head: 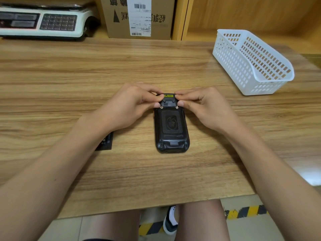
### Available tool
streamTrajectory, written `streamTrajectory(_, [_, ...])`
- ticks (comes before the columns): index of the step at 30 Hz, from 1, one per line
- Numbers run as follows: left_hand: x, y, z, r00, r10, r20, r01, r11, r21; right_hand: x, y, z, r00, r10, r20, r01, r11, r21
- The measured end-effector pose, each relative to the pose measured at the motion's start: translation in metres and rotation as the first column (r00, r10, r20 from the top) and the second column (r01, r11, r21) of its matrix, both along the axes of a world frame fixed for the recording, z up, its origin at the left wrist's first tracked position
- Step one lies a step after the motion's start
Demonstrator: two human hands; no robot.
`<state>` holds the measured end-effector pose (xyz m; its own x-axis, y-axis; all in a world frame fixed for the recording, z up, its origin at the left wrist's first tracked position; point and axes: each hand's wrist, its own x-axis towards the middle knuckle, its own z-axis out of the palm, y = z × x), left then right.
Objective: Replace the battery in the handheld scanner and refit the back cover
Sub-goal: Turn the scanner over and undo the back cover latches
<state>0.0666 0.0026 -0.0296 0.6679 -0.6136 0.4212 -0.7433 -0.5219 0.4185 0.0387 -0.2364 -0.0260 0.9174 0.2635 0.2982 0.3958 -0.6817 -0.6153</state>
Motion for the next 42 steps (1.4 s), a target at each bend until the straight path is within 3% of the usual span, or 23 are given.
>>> streamTrajectory(24, [0.005, -0.002, 0.004, 0.958, -0.134, 0.253, 0.118, 0.99, 0.078, -0.001, 0.002, 0.001, 0.999, -0.015, -0.029, 0.016, 0.999, 0.042])
streamTrajectory(42, [0.01, -0.001, 0.008, 0.937, -0.155, 0.313, 0.119, 0.984, 0.13, -0.003, 0.004, 0.003, 0.998, -0.032, -0.058, 0.037, 0.996, 0.077])
